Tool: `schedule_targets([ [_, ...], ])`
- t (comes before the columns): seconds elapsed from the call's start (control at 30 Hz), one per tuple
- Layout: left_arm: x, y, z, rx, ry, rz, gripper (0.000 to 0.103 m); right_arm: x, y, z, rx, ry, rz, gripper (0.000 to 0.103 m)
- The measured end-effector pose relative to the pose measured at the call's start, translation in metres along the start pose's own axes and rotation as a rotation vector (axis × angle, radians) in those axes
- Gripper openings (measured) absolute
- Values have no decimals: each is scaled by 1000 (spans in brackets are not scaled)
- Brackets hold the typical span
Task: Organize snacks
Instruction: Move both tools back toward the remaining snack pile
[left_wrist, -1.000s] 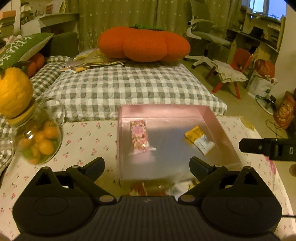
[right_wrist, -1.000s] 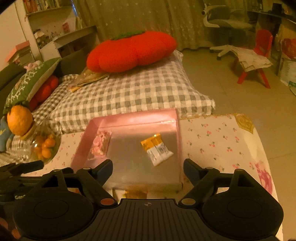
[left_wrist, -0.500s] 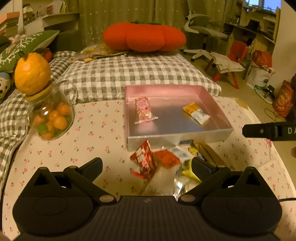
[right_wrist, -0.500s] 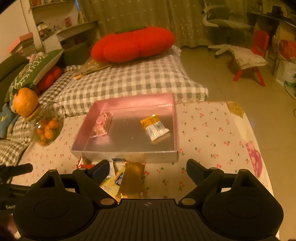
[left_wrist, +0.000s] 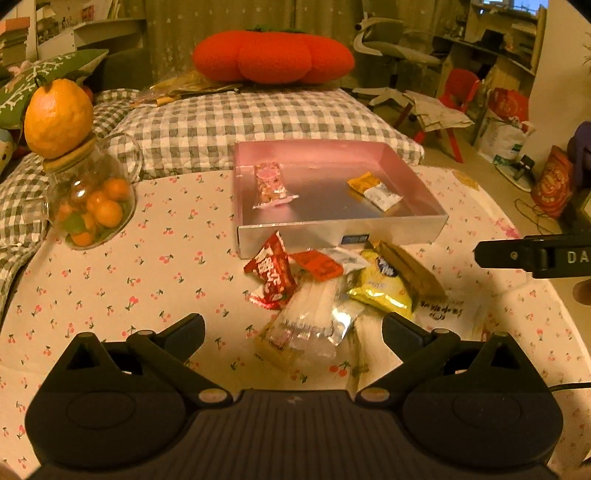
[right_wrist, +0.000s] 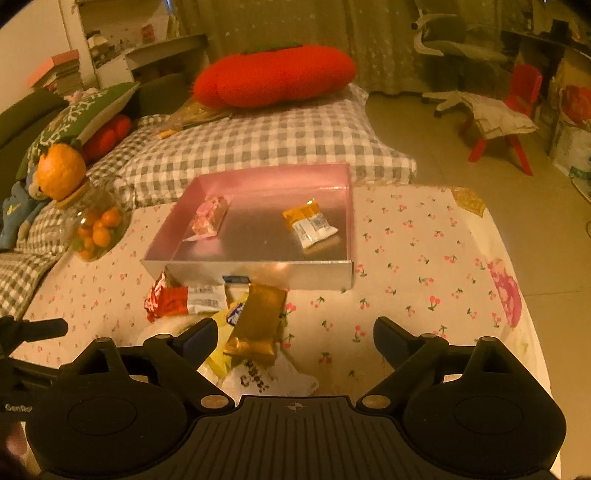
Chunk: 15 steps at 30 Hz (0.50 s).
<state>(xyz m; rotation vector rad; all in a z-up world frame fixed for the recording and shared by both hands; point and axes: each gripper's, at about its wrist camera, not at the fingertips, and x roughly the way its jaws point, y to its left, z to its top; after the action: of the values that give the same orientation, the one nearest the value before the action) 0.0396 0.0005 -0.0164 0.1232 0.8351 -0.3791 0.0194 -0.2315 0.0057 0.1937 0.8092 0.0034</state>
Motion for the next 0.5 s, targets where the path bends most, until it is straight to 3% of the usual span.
schedule_targets([
  [0.17, 7, 1, -11, 10, -7, 4, 102, 1, -2, -12, -32, -12, -14, 93],
  [0.5, 8, -15, -34, 26, -25, -87, 102, 7, -4, -38, -186, -32, -26, 94],
])
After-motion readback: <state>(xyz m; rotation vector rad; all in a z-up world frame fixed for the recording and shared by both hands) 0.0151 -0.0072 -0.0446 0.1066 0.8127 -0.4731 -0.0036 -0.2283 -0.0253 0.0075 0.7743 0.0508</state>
